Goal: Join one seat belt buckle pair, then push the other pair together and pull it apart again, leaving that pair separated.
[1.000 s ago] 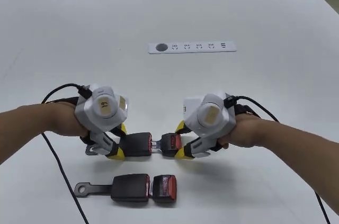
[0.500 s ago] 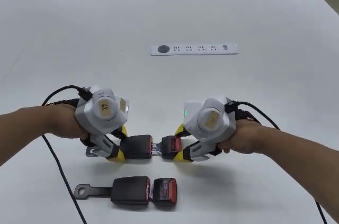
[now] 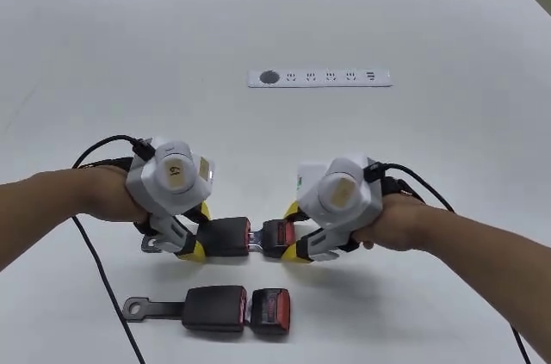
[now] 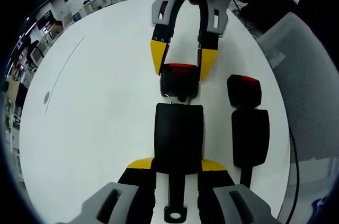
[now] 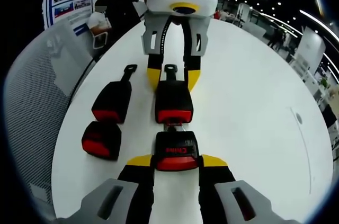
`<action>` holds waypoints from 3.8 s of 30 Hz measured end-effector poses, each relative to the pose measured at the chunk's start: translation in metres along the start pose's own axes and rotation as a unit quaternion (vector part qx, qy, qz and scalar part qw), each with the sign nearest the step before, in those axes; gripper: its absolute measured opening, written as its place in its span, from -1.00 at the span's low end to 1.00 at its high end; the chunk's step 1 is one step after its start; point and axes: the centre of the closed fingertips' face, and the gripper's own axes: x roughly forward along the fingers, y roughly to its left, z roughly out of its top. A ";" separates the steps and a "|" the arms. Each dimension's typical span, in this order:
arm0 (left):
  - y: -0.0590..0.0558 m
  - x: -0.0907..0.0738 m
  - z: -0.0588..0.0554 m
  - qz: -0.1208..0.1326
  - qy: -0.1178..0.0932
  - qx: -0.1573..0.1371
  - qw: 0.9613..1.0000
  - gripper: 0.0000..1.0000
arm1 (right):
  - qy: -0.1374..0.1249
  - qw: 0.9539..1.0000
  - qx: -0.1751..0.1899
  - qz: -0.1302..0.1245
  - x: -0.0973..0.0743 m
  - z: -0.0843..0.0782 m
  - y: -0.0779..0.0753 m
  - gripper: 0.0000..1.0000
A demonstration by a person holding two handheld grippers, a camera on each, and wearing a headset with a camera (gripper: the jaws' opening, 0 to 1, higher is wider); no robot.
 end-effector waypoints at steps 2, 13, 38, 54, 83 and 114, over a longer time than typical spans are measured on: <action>0.000 0.000 0.000 0.000 -0.001 -0.001 1.000 -0.40 | -0.002 1.000 -0.001 0.001 0.002 0.001 -0.002 -0.46; 0.001 0.000 -0.001 -0.001 0.009 0.000 1.000 -0.41 | 0.009 1.000 0.002 0.004 0.005 0.006 0.000 -0.48; -0.001 0.000 0.001 0.001 0.005 0.000 1.000 -0.40 | 0.008 1.000 0.006 -0.003 0.003 0.005 0.000 -0.45; -0.001 0.000 0.000 0.002 0.020 0.001 1.000 -0.38 | 0.010 1.000 0.006 0.002 -0.005 -0.007 -0.003 -0.44; 0.001 0.001 -0.001 0.001 0.026 0.006 1.000 -0.37 | 0.026 1.000 0.013 0.001 -0.029 -0.034 -0.002 -0.43; 0.001 0.000 -0.002 0.001 0.019 0.008 1.000 -0.37 | 0.051 0.998 0.023 0.001 -0.059 -0.076 -0.007 -0.41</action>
